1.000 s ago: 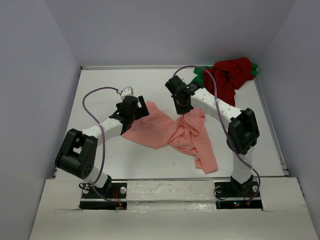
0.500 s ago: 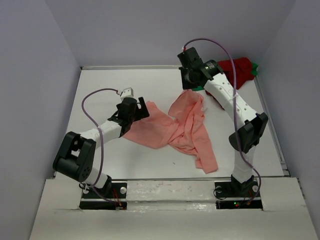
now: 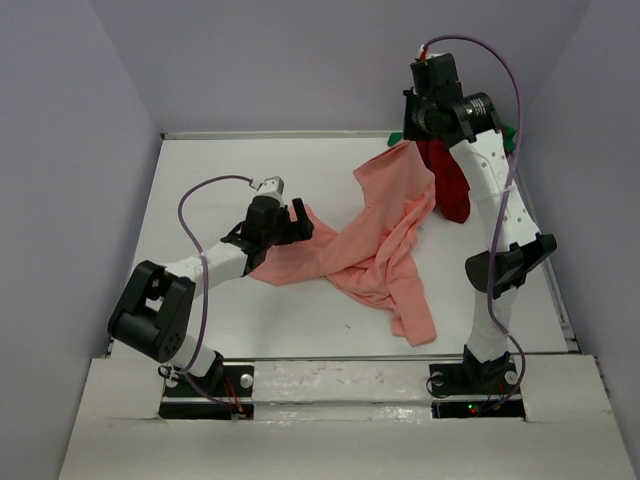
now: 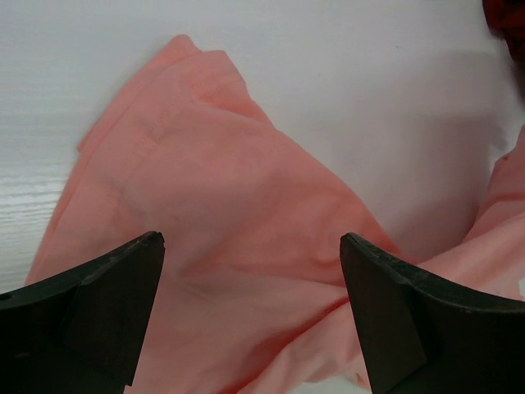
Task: Fold and stack the t-shirts
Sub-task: Flatten the tshirt out
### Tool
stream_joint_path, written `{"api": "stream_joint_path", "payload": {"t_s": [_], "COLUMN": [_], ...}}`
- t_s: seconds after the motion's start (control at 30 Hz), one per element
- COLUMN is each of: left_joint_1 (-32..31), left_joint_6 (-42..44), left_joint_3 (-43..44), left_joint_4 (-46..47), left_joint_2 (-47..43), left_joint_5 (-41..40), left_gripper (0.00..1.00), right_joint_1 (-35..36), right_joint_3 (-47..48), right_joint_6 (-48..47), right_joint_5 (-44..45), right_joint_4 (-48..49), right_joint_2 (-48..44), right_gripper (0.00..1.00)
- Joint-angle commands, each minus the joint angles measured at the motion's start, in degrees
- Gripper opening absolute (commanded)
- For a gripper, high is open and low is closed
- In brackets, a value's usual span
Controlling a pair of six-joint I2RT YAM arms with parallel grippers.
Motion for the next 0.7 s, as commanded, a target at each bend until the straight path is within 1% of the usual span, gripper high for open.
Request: {"api": "stream_joint_path", "payload": {"t_s": [0.0, 0.03, 0.13, 0.17, 0.27, 0.5, 0.67], "left_joint_1": [-0.92, -1.01, -1.19, -1.27, -2.32, -3.47, -3.47], "left_joint_6": [1.69, 1.87, 2.57, 3.01, 3.62, 6.17, 6.70], "left_joint_3": [1.38, 1.47, 1.73, 2.34, 3.13, 1.82, 1.12], "left_joint_4": [2.72, 2.90, 3.95, 4.21, 4.57, 7.03, 7.12], "left_joint_2": [0.70, 0.70, 1.75, 2.89, 4.30, 3.25, 1.59], "left_joint_5": [5.37, 5.80, 9.75, 12.29, 15.73, 18.90, 18.38], "left_gripper": [0.98, 0.98, 0.98, 0.98, 0.98, 0.98, 0.98], "right_joint_1": [-1.90, -2.60, -3.23, -3.23, -4.54, -8.32, -10.69], "right_joint_3": [4.99, 5.35, 5.79, 5.79, 5.53, 5.00, 4.47], "right_joint_6": [-1.15, -1.15, -1.06, -1.14, -1.06, -1.67, -2.02], "right_joint_5": [-1.07, -1.25, -1.42, -1.25, -1.07, -2.56, -3.71], "right_joint_4": [0.47, 0.47, 1.08, 1.34, 1.69, 2.75, 3.89], "right_joint_2": [1.72, 1.99, 2.60, 2.69, 2.78, 2.78, 2.87], "right_gripper": [0.00, 0.00, 0.00, 0.00, 0.00, 0.00, 0.00]}}
